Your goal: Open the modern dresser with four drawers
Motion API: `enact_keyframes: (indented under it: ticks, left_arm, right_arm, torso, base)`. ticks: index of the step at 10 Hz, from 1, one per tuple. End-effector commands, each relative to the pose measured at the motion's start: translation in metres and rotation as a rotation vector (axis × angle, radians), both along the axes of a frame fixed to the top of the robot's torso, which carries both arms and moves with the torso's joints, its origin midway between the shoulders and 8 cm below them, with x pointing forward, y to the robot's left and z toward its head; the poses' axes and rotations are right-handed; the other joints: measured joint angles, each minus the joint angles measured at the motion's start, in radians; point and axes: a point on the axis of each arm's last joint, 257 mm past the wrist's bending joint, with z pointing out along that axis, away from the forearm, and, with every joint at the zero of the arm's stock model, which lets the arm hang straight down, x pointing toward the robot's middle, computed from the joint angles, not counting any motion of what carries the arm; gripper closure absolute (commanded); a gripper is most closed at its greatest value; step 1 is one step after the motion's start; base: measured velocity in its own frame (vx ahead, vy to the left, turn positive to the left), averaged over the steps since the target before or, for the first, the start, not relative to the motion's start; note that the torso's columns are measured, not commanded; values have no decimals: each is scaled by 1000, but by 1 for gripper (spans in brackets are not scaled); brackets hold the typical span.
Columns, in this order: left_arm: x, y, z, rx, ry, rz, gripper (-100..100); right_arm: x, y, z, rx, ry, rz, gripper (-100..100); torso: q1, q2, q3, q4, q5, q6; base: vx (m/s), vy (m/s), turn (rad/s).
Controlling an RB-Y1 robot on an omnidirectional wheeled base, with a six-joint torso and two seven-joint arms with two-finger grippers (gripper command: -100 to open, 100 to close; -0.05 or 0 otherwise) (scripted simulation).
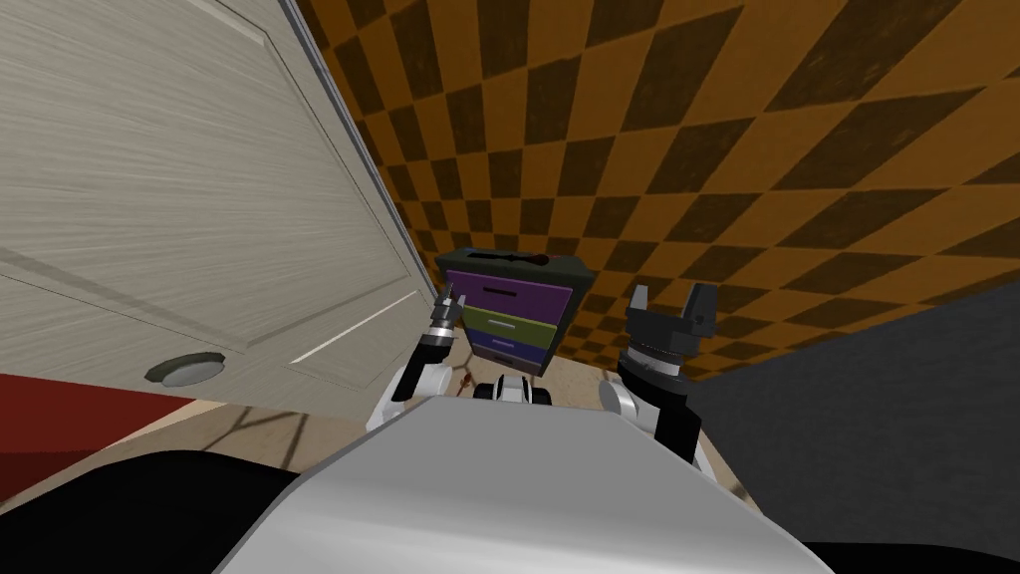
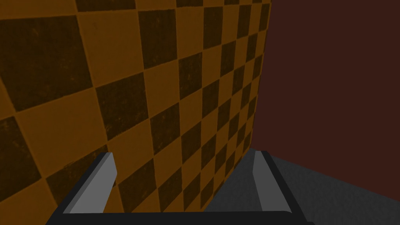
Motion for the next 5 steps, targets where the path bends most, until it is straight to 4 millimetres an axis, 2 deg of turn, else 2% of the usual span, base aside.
enact_keyframes:
  ticks: [1, 5]
  left_arm:
    - [7, -4, -11, -9, 45, -4, -100]
    - [21, -14, -38, 1, 144, -23, -100]
  right_arm:
    - [0, 0, 0, 0, 0, 0, 0]
    - [0, 0, 0, 0, 0, 0, 0]
  torso:
    - [0, 0, 0, 0, 0, 0]
    - [0, 0, 0, 0, 0, 0]
  base:
    - [20, 10, -48]
    - [26, 13, -79]
